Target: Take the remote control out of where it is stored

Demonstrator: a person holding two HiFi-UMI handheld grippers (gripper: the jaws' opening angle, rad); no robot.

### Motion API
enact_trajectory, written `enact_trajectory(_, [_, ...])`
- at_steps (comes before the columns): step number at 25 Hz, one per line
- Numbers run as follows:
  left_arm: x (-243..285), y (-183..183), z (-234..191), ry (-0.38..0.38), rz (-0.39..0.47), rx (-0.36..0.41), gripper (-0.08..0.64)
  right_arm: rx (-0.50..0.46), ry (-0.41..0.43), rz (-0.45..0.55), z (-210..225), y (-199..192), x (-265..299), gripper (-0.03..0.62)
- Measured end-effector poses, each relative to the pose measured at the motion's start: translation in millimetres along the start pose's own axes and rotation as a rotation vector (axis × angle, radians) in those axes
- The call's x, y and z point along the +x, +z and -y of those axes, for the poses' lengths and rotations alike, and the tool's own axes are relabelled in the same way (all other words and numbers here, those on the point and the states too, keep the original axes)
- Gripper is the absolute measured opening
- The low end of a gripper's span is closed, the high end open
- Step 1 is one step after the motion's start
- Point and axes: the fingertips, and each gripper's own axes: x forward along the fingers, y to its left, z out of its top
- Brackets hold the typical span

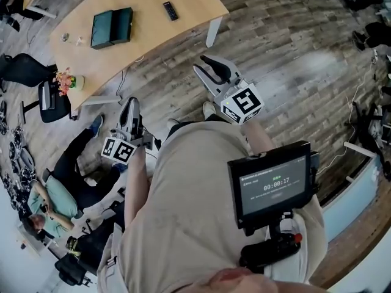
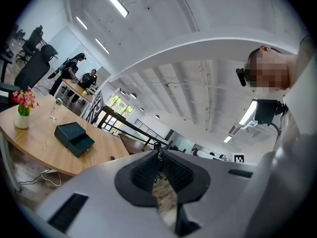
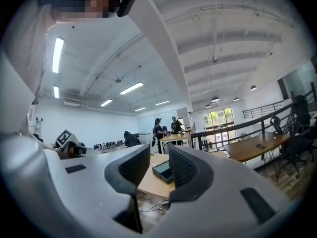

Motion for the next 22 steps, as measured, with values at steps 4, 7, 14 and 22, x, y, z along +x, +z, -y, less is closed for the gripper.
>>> enact_trajectory(4, [-12.3, -4.4, -34.8, 0.009, -0.044, 0.02, 0.008, -0.027, -0.001, -0.039, -25.1, -21.7, 28.1, 0.107])
enact_trajectory(7, [-9.4, -7.2, -46.8, 0.012, -0.068, 0.01, 0.008, -0.026, -0.01, -0.064, -25.8, -30.0, 38.6, 0.107])
enact_trajectory(14, [7.7, -2.4, -49.6, -0.019, -0.083, 0.008, 0.008, -0.125, -0.06, -0.113, -21.2, -34.0, 46.1, 0.106])
enact_trajectory(22, [12.4, -18.4, -45.9, -0.05, -0.147, -0.001, 0.008, -0.221, -0.118, -0.174, -25.8, -53.4, 40.7, 0.106])
